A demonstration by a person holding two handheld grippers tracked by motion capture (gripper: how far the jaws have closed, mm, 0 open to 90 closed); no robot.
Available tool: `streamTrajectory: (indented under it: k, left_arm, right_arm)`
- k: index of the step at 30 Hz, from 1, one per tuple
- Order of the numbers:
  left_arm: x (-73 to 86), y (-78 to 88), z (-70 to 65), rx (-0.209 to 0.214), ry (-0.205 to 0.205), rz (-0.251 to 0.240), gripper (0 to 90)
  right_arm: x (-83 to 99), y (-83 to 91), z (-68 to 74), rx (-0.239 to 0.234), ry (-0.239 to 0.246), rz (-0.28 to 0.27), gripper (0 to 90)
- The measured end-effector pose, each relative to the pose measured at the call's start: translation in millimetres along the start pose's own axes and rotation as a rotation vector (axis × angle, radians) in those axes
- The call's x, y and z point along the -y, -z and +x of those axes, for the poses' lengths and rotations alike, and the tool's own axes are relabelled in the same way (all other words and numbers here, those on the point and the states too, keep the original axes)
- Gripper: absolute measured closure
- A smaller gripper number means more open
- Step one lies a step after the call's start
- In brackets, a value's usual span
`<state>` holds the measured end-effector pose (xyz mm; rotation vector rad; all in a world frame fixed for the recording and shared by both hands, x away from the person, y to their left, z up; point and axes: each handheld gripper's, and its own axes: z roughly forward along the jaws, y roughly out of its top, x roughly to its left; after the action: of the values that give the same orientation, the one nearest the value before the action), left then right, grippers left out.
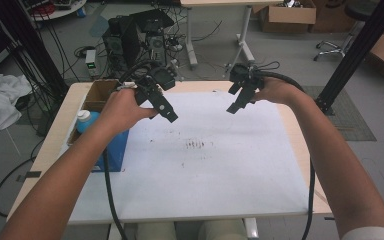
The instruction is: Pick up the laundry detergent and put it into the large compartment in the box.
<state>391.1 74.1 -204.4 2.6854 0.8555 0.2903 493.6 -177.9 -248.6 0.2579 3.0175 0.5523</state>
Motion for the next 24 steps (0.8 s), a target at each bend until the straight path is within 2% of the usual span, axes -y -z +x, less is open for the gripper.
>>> streamTrajectory:
  k: [4,24]
  left_arm:
    - [-5.3,-6.4,-0.7,0.007,-0.013,0.02,19.4]
    - [-17.9,-20.1,1.7,0.033,-0.049,0.028,19.7]
  right_arm:
    - [1.3,-0.9,-1.3,-0.004,-0.003,0.005,16.9]
    - [6.6,-0.1,-8.0,-0.002,-0.022,0.01,17.2]
